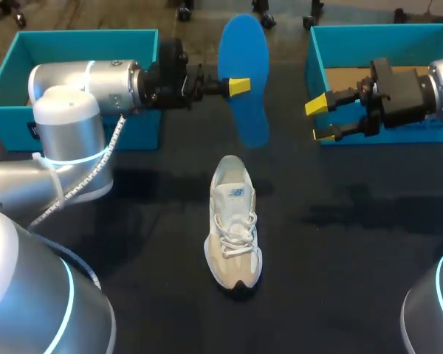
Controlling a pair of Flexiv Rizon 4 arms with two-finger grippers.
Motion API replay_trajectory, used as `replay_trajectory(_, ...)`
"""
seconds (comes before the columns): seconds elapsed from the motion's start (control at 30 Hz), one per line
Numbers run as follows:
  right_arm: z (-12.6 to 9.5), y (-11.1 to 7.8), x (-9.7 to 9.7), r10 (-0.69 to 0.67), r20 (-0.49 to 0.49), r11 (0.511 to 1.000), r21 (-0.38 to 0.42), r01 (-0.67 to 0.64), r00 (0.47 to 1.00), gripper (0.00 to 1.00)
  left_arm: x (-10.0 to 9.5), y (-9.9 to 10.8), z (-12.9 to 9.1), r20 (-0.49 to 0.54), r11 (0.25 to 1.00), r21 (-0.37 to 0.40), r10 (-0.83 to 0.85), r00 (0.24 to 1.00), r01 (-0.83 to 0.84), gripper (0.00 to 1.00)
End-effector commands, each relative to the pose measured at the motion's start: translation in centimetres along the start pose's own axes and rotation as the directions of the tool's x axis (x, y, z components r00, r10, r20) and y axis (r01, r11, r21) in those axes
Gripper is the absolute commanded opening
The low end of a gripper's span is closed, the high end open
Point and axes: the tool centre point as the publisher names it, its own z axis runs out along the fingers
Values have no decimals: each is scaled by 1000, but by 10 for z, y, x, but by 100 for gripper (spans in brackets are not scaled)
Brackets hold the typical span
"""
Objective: Take the shoe out of the shoebox, open the shoe tongue, remove and reinsert the insole, then place the shoe into the shoebox
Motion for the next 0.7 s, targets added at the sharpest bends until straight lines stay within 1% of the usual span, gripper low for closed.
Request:
replay_trajectory(0.03,2,1,0,1,2,1000,0,-1,1000,100,-11,8,-1,-115,726,30,686,719,-687,0)
replay_trajectory(0.1,2,1,0,1,2,1000,0,-1,1000,100,-12,9,-2,-129,660,49,748,651,-749,0)
replay_trajectory(0.13,2,1,0,1,2,1000,0,-1,1000,100,-12,9,-2,-127,655,53,753,645,-754,0)
replay_trajectory(0.2,2,1,0,1,2,1000,0,-1,1000,100,-12,10,-1,-135,615,52,785,604,-787,0)
replay_trajectory(0.23,2,1,0,1,2,1000,0,-1,1000,100,-12,10,-1,-141,621,46,780,610,-783,0)
replay_trajectory(0.27,2,1,0,1,2,1000,0,-1,1000,100,-11,10,-1,-152,604,38,791,593,-796,0)
replay_trajectory(0.3,2,1,0,1,2,1000,0,-1,1000,100,-10,11,-2,-161,621,16,775,611,-784,0)
replay_trajectory(0.33,2,1,0,1,2,1000,0,-1,1000,100,-10,11,-2,-169,620,-2,773,611,-785,0)
replay_trajectory(0.37,2,1,0,1,2,1000,0,-1,1000,100,-10,11,-4,-189,604,-29,779,598,-797,0)
replay_trajectory(0.4,2,1,0,1,2,1000,0,-1,1000,100,-11,9,-5,-179,621,-45,766,618,-783,0)
replay_trajectory(0.43,2,1,0,1,2,1000,0,-1,1000,100,-11,8,-6,-171,614,-62,770,615,-787,0)
replay_trajectory(0.47,2,1,0,1,2,1000,0,-1,1000,100,-12,5,-7,-149,641,-49,754,640,-766,0)
replay_trajectory(0.5,2,1,0,1,2,1000,0,-1,1000,100,-11,3,-7,-103,713,-56,692,714,-699,0)
replay_trajectory(0.7,2,1,0,1,2,1000,0,-1,1000,100,-11,3,-7,-103,713,-56,692,714,-699,0)
